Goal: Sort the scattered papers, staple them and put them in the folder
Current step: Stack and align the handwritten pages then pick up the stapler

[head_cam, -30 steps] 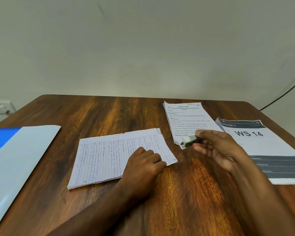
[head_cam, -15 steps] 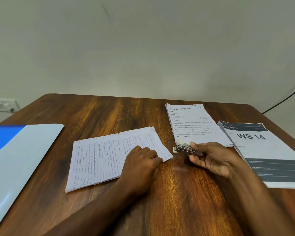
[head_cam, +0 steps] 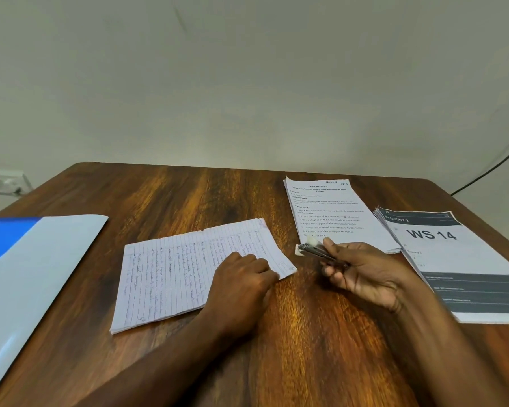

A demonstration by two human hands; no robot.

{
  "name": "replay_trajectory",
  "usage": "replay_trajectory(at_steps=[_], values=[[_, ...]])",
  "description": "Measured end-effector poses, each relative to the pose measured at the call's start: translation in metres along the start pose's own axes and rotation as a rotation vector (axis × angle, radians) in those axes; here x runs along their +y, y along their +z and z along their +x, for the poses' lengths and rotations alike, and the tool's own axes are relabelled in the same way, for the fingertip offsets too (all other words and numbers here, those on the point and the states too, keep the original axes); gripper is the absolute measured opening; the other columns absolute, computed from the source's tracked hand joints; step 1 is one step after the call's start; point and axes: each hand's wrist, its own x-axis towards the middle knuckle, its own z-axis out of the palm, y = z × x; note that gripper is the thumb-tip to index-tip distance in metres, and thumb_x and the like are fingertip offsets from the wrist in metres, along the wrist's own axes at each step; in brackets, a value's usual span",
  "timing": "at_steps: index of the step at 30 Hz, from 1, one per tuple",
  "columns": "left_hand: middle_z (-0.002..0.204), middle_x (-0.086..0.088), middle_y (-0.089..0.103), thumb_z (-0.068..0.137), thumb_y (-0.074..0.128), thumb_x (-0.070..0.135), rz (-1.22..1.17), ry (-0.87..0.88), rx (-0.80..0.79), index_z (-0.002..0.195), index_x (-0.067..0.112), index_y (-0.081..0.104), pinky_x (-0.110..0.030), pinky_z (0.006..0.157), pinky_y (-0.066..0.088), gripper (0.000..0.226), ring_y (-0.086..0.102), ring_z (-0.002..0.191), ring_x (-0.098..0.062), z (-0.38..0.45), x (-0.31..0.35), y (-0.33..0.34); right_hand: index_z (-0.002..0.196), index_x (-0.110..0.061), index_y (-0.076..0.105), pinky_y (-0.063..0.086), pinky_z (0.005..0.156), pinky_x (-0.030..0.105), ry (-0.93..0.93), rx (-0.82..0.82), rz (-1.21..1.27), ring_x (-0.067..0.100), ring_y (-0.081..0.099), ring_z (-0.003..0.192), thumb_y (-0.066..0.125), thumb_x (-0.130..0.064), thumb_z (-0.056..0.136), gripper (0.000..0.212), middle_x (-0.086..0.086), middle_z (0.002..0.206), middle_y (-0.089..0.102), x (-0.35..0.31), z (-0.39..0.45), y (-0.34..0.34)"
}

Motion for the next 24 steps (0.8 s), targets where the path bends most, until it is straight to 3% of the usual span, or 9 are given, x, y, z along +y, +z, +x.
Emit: replay_trajectory(at_steps=[4, 6, 12, 16, 24], values=[[0.085, 0.007, 0.075, 0.090, 0.081, 0.027, 0.002, -0.001, -0.004, 0.102, 0.026, 0.083, -0.030, 0.066, 0.045, 0.012, 0.065, 0.076, -0.011, 0.000, 0.000, 0.000, 0.119, 0.017, 0.066, 0.064, 0.067, 0.026, 0.008, -0.042, -0.034, 0.026, 0.074, 0.083, 0.066, 0.004, 0.087, 0.035, 0.029, 0.114, 0.072, 0.002, 0.000, -0.003], [0.086, 0.007, 0.075, 0.089, 0.082, 0.027, 0.001, 0.000, -0.007, 0.102, 0.026, 0.083, -0.028, 0.067, 0.042, 0.013, 0.065, 0.076, -0.010, 0.000, 0.000, 0.000, 0.120, 0.018, 0.065, 0.065, 0.075, 0.031, -0.008, -0.010, -0.058, 0.033, 0.075, 0.096, 0.068, 0.008, 0.084, 0.037, 0.033, 0.118, 0.070, 0.004, 0.001, -0.004], [0.088, 0.008, 0.076, 0.091, 0.078, 0.028, 0.004, 0.005, -0.005, 0.103, 0.026, 0.083, -0.030, 0.068, 0.045, 0.013, 0.067, 0.078, -0.010, 0.001, 0.000, 0.001, 0.106, 0.016, 0.071, 0.065, 0.075, 0.037, -0.156, 0.196, -0.170, 0.034, 0.077, 0.085, 0.073, 0.014, 0.079, 0.027, 0.030, 0.103, 0.075, 0.006, 0.003, -0.001], [0.087, 0.008, 0.075, 0.093, 0.073, 0.029, 0.010, 0.007, -0.007, 0.100, 0.027, 0.083, -0.031, 0.068, 0.046, 0.012, 0.066, 0.078, -0.010, 0.001, 0.000, 0.000, 0.098, 0.008, 0.076, 0.066, 0.073, 0.035, -0.269, 0.327, -0.307, 0.035, 0.078, 0.085, 0.085, 0.003, 0.067, 0.033, 0.023, 0.095, 0.078, 0.011, 0.007, -0.001], [0.085, 0.008, 0.074, 0.093, 0.068, 0.030, 0.026, 0.003, 0.002, 0.098, 0.027, 0.083, -0.032, 0.067, 0.049, 0.016, 0.066, 0.077, -0.012, 0.002, 0.000, 0.000, 0.090, -0.014, 0.083, 0.065, 0.072, 0.035, -0.361, 0.409, -0.627, 0.025, 0.079, 0.075, 0.094, -0.006, 0.070, 0.025, 0.006, 0.087, 0.080, 0.014, 0.003, 0.005]])
